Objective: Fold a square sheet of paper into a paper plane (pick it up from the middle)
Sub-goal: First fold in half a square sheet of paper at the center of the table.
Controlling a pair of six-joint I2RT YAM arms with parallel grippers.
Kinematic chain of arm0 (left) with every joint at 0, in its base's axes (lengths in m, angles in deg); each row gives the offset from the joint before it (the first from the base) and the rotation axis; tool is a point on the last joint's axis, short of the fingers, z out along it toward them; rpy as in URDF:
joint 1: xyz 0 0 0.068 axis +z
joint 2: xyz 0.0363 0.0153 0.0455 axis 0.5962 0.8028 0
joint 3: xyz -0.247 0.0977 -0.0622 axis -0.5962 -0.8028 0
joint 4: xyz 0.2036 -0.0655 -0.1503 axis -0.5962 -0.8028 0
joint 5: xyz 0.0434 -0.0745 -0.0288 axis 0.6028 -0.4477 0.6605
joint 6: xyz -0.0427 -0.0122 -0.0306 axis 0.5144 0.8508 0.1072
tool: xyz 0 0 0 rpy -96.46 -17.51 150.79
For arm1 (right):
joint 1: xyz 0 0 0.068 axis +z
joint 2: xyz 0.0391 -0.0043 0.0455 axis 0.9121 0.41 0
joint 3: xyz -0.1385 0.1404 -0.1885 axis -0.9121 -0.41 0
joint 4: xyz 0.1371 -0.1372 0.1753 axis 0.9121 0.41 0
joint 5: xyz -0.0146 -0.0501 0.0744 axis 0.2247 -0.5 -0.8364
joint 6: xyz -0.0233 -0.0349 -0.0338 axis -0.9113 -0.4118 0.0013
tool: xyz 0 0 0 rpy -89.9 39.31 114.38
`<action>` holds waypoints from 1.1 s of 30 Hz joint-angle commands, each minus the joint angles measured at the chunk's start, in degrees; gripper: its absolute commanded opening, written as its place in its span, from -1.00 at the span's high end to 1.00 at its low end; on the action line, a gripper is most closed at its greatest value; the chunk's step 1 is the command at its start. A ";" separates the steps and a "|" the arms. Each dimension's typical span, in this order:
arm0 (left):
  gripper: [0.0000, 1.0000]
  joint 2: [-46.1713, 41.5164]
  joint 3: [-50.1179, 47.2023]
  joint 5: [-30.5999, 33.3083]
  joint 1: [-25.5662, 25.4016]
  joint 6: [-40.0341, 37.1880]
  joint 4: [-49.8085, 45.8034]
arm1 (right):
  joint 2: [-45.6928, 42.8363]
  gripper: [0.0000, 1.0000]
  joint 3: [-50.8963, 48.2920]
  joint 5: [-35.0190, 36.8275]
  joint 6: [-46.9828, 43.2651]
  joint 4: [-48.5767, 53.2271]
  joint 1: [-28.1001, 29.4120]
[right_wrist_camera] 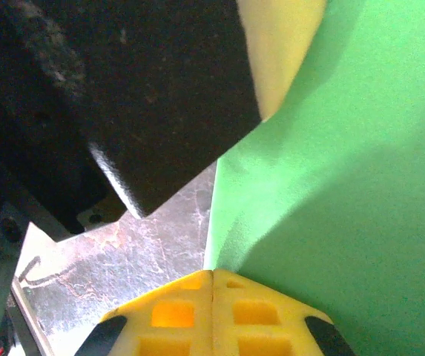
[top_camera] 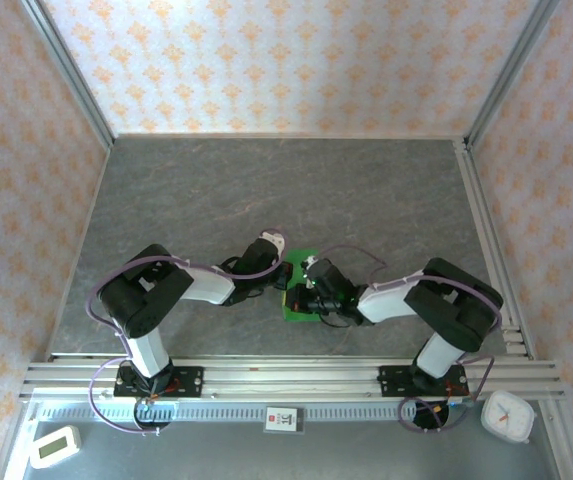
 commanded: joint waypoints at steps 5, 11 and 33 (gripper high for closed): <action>1.00 3.19 -0.53 0.45 0.68 0.53 -4.16 | -1.20 1.00 -0.67 -0.87 -5.90 11.99 1.16; 1.00 4.19 -0.72 0.34 0.69 0.73 -3.45 | -2.30 1.00 0.57 -1.31 -9.12 17.81 3.99; 1.00 4.37 -1.70 0.01 0.85 0.51 -2.82 | -17.28 1.00 3.96 1.29 -5.72 21.23 4.12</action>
